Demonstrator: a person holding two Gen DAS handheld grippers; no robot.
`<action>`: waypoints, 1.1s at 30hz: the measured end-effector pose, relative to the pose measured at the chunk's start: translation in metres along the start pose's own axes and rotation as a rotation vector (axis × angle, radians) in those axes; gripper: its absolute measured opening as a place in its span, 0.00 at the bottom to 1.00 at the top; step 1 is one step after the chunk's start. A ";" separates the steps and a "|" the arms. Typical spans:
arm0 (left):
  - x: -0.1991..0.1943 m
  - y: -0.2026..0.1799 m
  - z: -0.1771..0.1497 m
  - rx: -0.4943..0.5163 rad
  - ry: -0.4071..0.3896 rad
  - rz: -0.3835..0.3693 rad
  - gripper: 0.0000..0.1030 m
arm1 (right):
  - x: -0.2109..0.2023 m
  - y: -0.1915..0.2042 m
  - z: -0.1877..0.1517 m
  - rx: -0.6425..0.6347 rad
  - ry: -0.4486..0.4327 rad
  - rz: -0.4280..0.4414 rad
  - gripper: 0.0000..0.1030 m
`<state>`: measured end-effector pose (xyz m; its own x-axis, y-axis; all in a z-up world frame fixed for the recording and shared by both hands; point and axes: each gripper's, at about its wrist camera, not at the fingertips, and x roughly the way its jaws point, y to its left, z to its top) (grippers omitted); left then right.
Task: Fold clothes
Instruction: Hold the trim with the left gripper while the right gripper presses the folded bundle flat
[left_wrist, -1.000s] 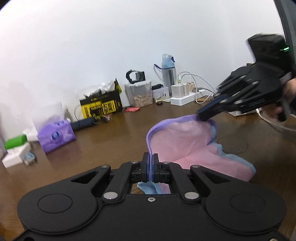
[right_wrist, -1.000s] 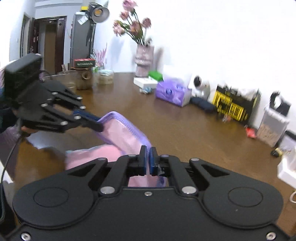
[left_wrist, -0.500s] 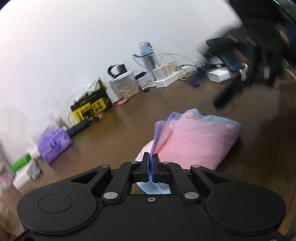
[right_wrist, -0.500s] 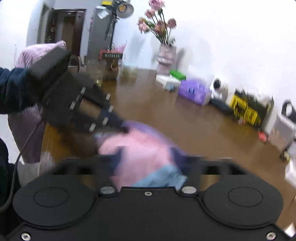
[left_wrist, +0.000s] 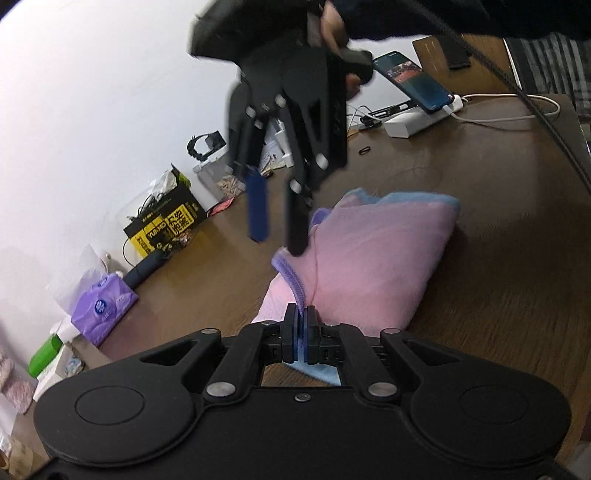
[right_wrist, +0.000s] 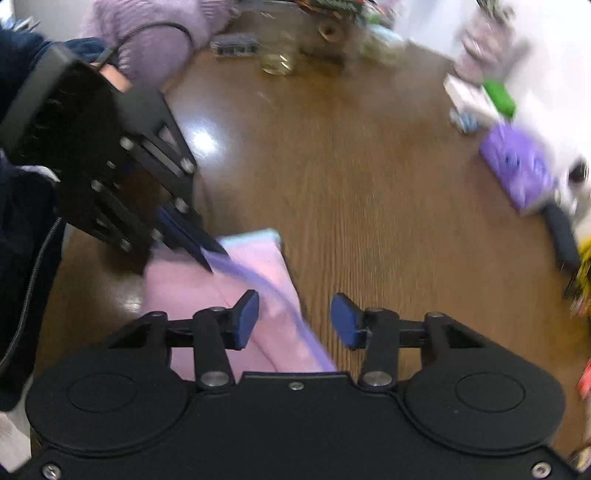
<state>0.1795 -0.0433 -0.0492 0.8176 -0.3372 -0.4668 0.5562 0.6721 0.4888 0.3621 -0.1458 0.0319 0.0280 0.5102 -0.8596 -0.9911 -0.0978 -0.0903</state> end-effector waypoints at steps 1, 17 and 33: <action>0.000 0.001 0.001 0.001 0.001 -0.004 0.02 | 0.003 0.003 -0.004 0.008 -0.009 0.004 0.42; 0.004 0.030 0.004 -0.163 0.081 -0.096 0.04 | -0.034 0.091 -0.045 0.243 -0.312 -0.394 0.27; 0.009 0.038 0.009 -0.229 0.120 -0.069 0.04 | 0.005 0.016 -0.057 0.568 -0.066 -0.463 0.18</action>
<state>0.2091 -0.0266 -0.0281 0.7476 -0.3165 -0.5838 0.5510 0.7864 0.2792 0.3537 -0.1935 -0.0021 0.4703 0.4437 -0.7628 -0.7948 0.5887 -0.1475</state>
